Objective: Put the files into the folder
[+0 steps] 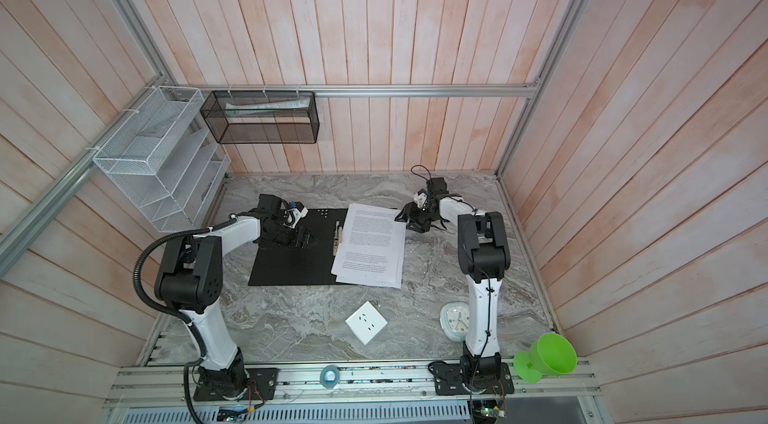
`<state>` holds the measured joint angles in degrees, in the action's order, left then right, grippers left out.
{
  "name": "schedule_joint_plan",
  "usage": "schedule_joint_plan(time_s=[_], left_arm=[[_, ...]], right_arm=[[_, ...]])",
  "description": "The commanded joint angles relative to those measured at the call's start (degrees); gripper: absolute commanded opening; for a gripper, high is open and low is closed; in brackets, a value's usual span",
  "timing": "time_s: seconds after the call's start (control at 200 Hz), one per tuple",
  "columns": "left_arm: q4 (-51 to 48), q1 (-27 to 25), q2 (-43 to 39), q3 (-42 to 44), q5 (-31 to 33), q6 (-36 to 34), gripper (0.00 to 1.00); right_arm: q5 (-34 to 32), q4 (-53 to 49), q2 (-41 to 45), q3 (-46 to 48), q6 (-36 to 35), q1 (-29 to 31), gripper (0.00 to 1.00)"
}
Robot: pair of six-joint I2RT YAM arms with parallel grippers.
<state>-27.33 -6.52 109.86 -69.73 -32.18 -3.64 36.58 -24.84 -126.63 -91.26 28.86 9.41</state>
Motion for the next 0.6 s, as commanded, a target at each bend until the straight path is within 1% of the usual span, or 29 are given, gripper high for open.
schedule_joint_plan(time_s=[0.0,0.235,0.39,0.465,0.595], left_arm=[[1.05,0.24,1.60,0.30,-2.24,-0.54,0.77],[0.53,0.23,3.56,-1.23,-4.21,-0.62,0.77],[-0.14,0.22,4.25,-2.02,-6.23,-0.73,0.78],[-0.60,0.20,4.39,-2.32,-6.75,-0.93,0.78],[-1.33,0.23,3.25,-2.36,-6.07,-0.84,0.78]], right_arm=[[0.90,-3.55,-1.83,-2.99,-0.83,0.85,0.58],[3.55,-6.15,-4.31,-7.36,-2.39,2.23,0.58],[6.64,-6.97,-6.61,-9.96,-3.06,2.97,0.58],[5.35,-7.86,-7.31,-11.17,-3.13,3.04,0.58],[-1.87,-8.53,-5.27,-11.45,-2.55,2.66,0.59]])
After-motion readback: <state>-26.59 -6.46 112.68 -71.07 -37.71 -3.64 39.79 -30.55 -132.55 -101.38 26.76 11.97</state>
